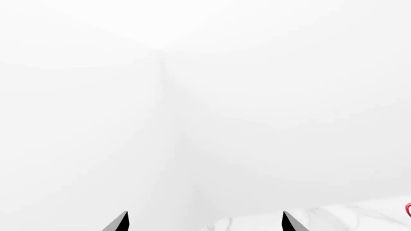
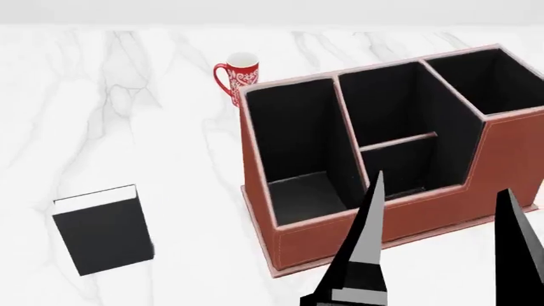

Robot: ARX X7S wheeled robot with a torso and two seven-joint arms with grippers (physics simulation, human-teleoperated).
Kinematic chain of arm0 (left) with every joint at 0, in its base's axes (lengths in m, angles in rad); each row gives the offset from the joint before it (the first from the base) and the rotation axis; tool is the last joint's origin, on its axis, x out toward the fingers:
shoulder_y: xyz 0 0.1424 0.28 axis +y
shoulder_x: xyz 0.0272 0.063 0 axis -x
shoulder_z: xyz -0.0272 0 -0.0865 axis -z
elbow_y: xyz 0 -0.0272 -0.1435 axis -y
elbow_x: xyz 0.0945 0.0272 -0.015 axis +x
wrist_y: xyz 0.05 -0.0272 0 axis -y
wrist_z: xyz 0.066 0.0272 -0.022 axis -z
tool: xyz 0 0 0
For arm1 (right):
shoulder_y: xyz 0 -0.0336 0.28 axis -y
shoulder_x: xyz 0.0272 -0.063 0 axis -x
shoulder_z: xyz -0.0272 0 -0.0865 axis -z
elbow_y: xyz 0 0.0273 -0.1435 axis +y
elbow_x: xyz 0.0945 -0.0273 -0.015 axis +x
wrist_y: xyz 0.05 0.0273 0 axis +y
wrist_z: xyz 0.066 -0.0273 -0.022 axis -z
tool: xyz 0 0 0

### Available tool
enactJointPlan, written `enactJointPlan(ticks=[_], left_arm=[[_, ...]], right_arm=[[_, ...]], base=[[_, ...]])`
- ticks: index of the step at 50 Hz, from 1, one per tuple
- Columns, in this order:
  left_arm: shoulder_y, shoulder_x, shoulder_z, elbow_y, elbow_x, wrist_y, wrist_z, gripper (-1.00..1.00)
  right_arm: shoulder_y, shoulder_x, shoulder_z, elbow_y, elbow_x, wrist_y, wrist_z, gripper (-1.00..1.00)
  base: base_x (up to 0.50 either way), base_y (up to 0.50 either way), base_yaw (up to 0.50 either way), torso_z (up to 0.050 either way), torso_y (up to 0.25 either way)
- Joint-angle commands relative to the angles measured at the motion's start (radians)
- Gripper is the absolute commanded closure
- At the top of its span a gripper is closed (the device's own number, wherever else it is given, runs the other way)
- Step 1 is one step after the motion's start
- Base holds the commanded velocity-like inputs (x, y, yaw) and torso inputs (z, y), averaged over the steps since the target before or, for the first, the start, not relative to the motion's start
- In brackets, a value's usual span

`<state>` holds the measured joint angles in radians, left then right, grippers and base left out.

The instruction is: Pick up the book and place it in the left compartment of the caddy.

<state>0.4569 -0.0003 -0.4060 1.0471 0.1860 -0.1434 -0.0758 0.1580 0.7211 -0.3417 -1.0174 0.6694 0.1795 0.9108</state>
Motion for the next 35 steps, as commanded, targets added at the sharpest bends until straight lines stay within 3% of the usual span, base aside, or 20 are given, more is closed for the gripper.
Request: enactJointPlan(ticks=[1, 7, 8, 13, 26, 35], left_arm=[[-0.006, 0.000, 0.004, 0.000, 0.005, -0.006, 0.004, -1.00], [-0.012, 0.000, 0.010, 0.000, 0.010, -0.013, 0.005, -1.00], [-0.016, 0.000, 0.013, 0.000, 0.012, -0.017, 0.007, -1.00], [-0.021, 0.000, 0.016, 0.000, 0.015, -0.023, 0.010, -1.00], [-0.027, 0.000, 0.015, 0.000, 0.018, -0.030, 0.013, -1.00], [-0.030, 0.000, 0.018, 0.000, 0.022, -0.033, 0.015, -1.00]], right_arm=[[0.008, 0.013, -0.013, 0.003, 0.006, -0.004, 0.011, -1.00], [0.015, 0.015, -0.033, 0.002, -0.006, 0.000, 0.006, -1.00], [0.041, 0.021, -0.049, -0.016, -0.050, 0.068, 0.049, -1.00], [0.047, 0.034, -0.084, -0.019, -0.073, 0.041, 0.032, -1.00], [0.056, 0.039, -0.099, -0.006, -0.047, 0.023, 0.047, -1.00], [0.052, 0.047, -0.085, -0.001, -0.026, -0.011, 0.060, -1.00]], base=[[0.49, -0.26, 0.00, 0.000, 0.000], [0.50, -0.26, 0.00, 0.000, 0.000], [0.50, -0.22, 0.00, 0.000, 0.000], [0.00, 0.00, 0.00, 0.000, 0.003], [0.33, 0.37, 0.00, 0.000, 0.000], [0.01, 0.01, 0.00, 0.000, 0.001]])
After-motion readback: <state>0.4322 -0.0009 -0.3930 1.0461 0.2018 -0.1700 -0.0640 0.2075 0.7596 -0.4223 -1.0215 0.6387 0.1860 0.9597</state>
